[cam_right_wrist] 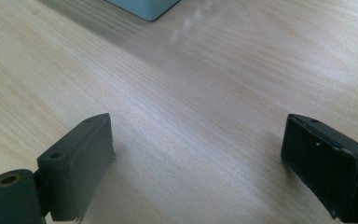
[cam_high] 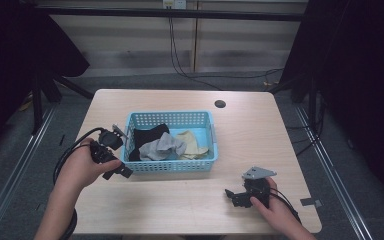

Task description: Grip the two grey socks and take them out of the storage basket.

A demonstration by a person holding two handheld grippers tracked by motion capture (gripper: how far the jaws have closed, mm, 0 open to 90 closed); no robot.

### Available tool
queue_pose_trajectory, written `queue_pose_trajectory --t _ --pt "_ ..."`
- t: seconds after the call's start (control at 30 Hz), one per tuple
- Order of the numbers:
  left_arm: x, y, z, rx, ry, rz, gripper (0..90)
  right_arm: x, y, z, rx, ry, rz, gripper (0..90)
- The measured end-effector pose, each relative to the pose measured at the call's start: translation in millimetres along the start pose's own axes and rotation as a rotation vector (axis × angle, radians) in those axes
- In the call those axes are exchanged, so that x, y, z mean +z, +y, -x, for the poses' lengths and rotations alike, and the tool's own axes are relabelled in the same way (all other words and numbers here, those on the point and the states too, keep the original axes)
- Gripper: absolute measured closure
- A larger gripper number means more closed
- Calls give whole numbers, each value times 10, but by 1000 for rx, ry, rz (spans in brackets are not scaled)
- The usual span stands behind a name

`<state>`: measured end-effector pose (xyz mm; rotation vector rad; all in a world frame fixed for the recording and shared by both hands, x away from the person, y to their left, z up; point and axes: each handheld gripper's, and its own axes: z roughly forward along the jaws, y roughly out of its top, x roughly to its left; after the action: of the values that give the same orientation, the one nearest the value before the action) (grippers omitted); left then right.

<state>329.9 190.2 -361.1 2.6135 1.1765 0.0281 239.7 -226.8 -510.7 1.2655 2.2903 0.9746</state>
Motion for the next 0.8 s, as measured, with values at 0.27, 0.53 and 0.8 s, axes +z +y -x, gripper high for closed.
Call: queue_pose_trajectory --t 0.27,0.53,0.8 --pt "-21 250 66 14 8 4 195 1 1 -2 4 -1 2 86" --pt "96 478 69 14 22 26 196 1 1 -2 4 -1 2 86" --pt "150 645 67 -8 24 41 201 2 1 0 2 -1 4 87"
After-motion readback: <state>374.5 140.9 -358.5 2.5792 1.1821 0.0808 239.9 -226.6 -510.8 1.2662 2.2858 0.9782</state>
